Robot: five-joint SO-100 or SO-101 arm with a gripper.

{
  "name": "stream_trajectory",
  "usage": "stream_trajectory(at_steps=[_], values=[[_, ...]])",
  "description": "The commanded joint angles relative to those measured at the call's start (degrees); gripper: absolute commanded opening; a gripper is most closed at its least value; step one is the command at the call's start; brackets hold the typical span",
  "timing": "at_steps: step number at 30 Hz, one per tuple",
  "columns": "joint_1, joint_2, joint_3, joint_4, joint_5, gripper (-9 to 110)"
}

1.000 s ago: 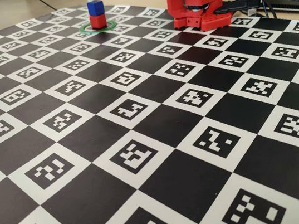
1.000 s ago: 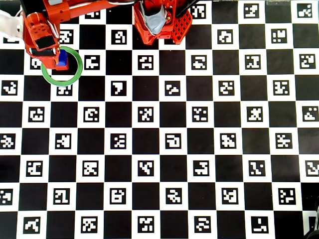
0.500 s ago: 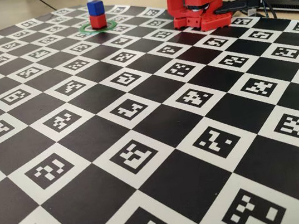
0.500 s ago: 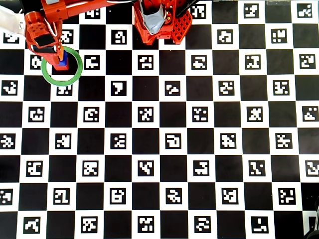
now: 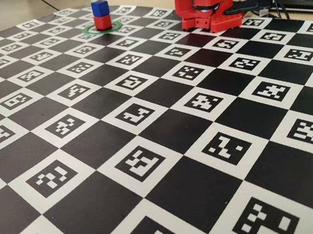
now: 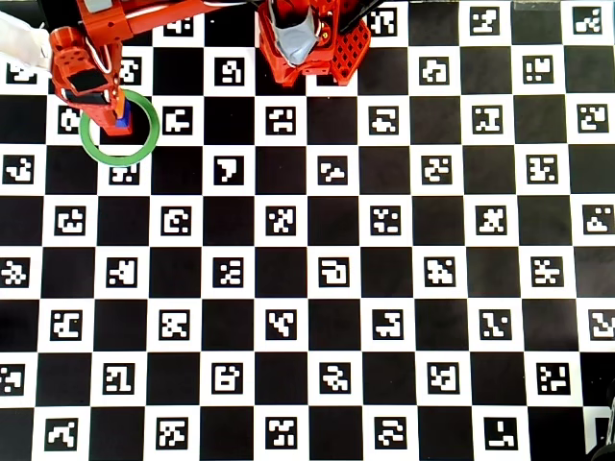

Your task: Grab the red cube then put it in the green circle then put the blue cube on top and finally the orange cube on top

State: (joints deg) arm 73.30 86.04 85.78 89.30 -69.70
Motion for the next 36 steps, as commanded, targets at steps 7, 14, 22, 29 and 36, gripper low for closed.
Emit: stream_trajectory(at_steps=[7, 14, 22, 29, 36], values=[[1.05, 4.75, 0.88, -2.9, -0.35, 11], [1.49, 4.48, 2.11, -3.69, -0.88, 11], [1.49, 3.96, 3.16, -4.57, -1.05, 11], [1.67, 3.6, 3.6, -5.54, -1.23, 11], [2.11, 3.34, 4.04, -5.98, -1.58, 11]])
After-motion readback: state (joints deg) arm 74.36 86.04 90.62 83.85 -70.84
